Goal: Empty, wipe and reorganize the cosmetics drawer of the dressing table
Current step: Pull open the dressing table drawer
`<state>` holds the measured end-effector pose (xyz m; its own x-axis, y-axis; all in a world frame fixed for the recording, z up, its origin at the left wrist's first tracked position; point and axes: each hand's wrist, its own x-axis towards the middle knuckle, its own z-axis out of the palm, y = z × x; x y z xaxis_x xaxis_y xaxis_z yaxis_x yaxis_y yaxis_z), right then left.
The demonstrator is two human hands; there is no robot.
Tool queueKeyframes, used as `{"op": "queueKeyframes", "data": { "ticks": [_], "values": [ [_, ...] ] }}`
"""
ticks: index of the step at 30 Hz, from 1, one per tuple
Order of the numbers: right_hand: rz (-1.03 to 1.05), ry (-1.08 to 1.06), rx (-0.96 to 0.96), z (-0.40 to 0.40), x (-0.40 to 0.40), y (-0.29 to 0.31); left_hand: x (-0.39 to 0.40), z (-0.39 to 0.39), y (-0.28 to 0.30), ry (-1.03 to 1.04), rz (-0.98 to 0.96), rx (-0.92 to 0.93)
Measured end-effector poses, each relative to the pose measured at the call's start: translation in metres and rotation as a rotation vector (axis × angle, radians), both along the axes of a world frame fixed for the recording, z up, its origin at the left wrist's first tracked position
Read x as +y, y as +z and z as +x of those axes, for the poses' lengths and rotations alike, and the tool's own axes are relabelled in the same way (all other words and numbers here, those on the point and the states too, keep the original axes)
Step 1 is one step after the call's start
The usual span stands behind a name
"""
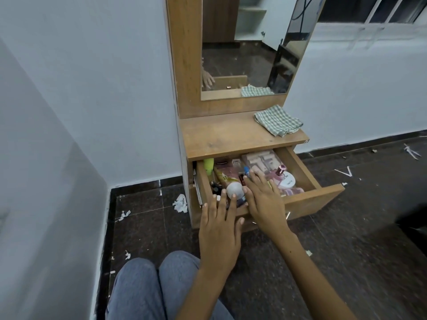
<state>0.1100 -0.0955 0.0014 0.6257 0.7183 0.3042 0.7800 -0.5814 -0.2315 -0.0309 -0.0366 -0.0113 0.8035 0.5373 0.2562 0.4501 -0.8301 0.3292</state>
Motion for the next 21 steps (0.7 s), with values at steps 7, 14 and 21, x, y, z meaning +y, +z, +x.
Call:
{"op": "queueKeyframes", "data": {
  "ticks": [7, 14, 21],
  "values": [
    [-0.073, -0.029, 0.029, -0.015, -0.022, -0.001, -0.018, -0.017, 0.001, -0.024, 0.015, 0.022],
    [-0.069, -0.044, 0.071, -0.028, -0.039, -0.001, -0.038, -0.028, 0.002, -0.021, -0.009, 0.048],
    [-0.073, -0.062, 0.071, -0.040, -0.053, -0.003, -0.052, -0.040, 0.002, -0.036, -0.014, 0.056]
  ]
}}
